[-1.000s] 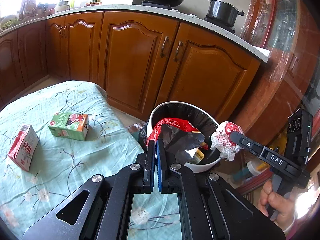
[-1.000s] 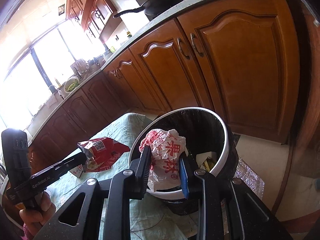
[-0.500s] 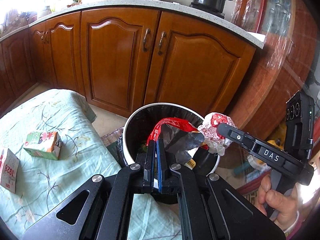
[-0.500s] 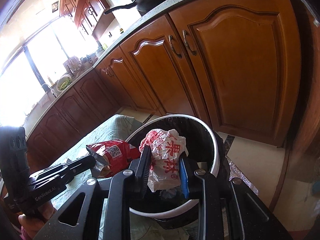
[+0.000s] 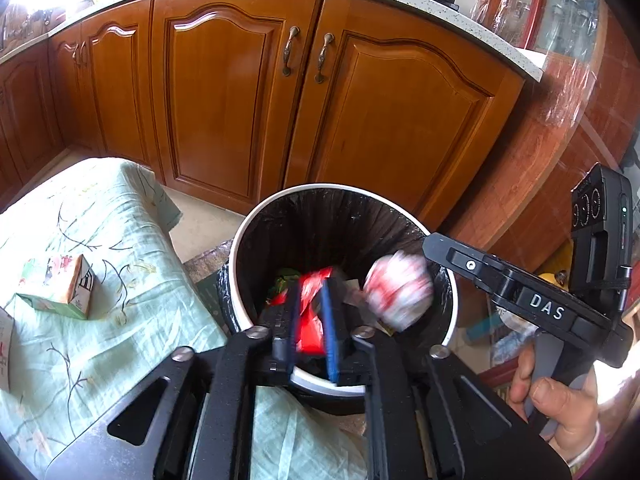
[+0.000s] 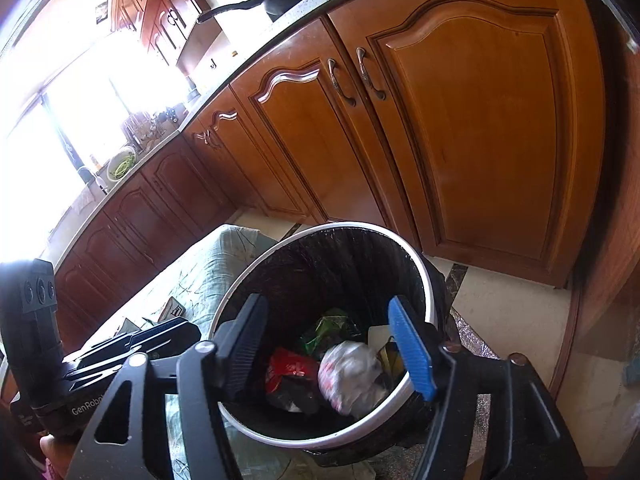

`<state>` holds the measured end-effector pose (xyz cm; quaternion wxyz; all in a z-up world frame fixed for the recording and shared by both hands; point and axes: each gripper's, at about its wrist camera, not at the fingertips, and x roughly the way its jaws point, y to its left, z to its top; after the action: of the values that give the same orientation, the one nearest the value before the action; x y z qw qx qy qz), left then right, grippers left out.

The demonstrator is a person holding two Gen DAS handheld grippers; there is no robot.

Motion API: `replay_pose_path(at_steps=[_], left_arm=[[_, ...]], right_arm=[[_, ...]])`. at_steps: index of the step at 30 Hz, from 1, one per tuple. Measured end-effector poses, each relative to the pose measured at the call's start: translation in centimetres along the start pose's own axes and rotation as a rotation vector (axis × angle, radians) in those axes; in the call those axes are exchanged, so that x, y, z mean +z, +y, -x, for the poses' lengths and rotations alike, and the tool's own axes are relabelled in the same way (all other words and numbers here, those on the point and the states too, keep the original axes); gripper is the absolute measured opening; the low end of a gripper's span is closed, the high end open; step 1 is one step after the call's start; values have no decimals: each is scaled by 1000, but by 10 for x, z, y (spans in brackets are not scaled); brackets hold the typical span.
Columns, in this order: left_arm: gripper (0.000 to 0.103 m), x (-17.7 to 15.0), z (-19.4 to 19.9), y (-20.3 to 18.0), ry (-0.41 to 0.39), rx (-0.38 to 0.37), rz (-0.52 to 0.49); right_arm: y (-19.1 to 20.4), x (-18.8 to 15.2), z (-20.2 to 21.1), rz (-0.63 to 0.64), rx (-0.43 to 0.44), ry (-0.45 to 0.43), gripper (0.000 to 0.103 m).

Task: Collect trash
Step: 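Carry the red bag and red-white bag over the bin and open both tools, then move both open tools back toward the two cartons on the table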

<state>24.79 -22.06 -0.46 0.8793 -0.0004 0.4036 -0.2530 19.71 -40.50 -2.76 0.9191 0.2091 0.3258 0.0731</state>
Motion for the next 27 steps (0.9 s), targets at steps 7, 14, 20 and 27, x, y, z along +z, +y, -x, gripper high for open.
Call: replay_pose_path(at_steps=[7, 14, 20, 27], left_arm=[[38, -9, 13, 12, -18, 9, 33], [58, -32, 38, 36, -45, 43, 92], [63, -53, 63, 61, -62, 80, 155], [70, -77, 93, 97, -87, 129, 243]], right_arm=[[8, -8, 9, -5, 29, -14, 86], [33, -18, 12, 25, 75, 1, 92], [59, -29, 9, 69, 122, 23, 97], [91, -42, -6, 135, 189, 80, 101]])
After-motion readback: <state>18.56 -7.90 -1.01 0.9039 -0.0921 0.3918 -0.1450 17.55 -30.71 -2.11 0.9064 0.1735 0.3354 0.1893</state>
